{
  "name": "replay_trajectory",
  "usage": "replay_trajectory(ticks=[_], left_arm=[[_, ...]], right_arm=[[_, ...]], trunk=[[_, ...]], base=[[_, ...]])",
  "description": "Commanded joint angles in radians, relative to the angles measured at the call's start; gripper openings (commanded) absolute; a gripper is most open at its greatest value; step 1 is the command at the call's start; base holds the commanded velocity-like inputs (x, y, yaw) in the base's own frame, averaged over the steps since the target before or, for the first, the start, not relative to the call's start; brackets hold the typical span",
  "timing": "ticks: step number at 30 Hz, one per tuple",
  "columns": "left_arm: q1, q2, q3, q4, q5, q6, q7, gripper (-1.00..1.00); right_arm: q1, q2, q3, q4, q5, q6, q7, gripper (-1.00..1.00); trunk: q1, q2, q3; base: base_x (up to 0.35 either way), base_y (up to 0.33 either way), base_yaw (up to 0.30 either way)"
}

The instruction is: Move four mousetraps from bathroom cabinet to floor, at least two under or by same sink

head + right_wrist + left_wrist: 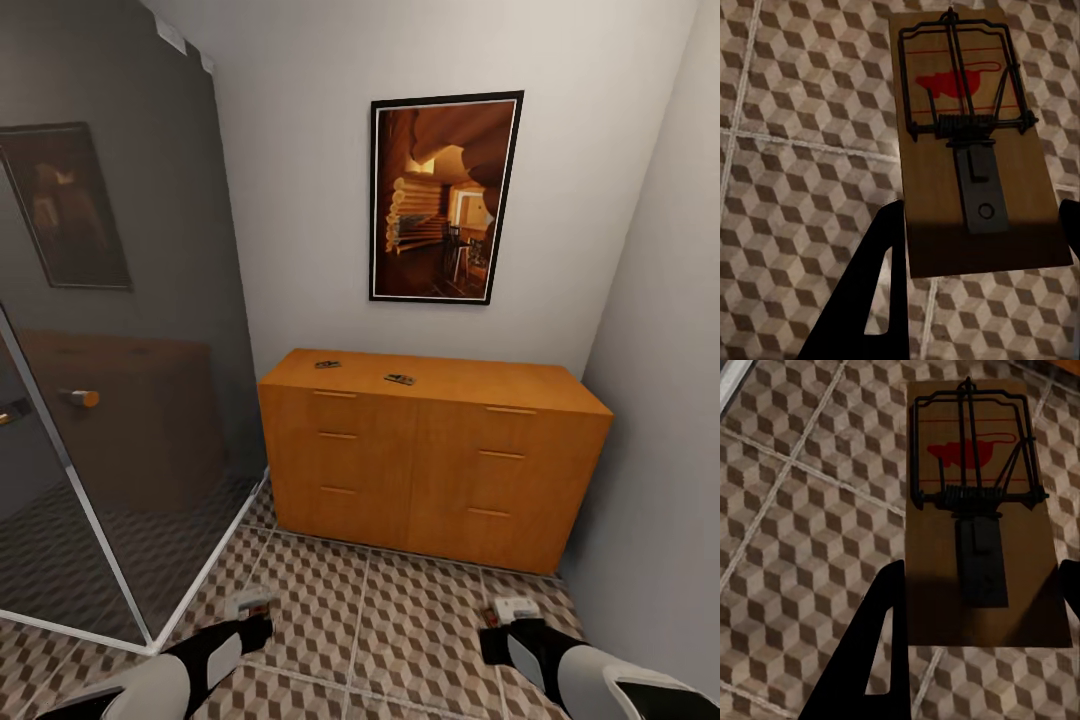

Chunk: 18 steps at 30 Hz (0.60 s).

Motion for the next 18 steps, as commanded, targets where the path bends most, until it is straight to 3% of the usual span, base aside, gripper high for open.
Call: replay_trajectory(ticks=[1,5,6,7,10,18], left_arm=[[0.002,0.013,0.003,0.000,0.022,0.004,0.004,-1.00],[0.018,0.052,0.002,0.001,0.092,0.006,0.002,-1.00],[0.056,0.056,0.001,0.001,0.107,-0.001,0.003,-1.00],[0.065,0.056,0.001,0.001,0.108,-0.002,0.003,-1.00],[0.106,0.057,0.000,0.001,0.111,-0.005,0.003,-1.00],[0.124,0.053,0.001,0.001,0.114,-0.004,0.001,-1.00]], right_arm=[[0.002,-0.001,-0.009,0.002,0.008,0.001,0.001,-1.00],[0.007,-0.004,-0.009,0.002,0.008,-0.001,-0.001,-1.00],[0.019,-0.005,-0.008,0.002,0.009,-0.008,-0.001,-1.00],[0.033,-0.005,-0.009,0.002,0.009,-0.017,-0.001,-1.00],[0.154,-0.003,-0.008,0.002,0.010,-0.097,0.000,-1.00],[0.178,-0.005,-0.009,0.002,0.007,-0.099,0.008,-1.00]], trunk=[[0.000,-0.001,-0.001],[0.000,-0.001,-0.001],[0.000,-0.001,-0.001],[0.000,-0.001,-0.001],[0.000,-0.001,-0.001],[0.000,-0.001,-0.001]], base=[[0.000,0.000,0.000],[0.000,0.000,0.000],[0.000,0.000,0.000],[0.000,0.000,0.000],[0.000,0.000,0.000],[0.000,0.000,0.067]])
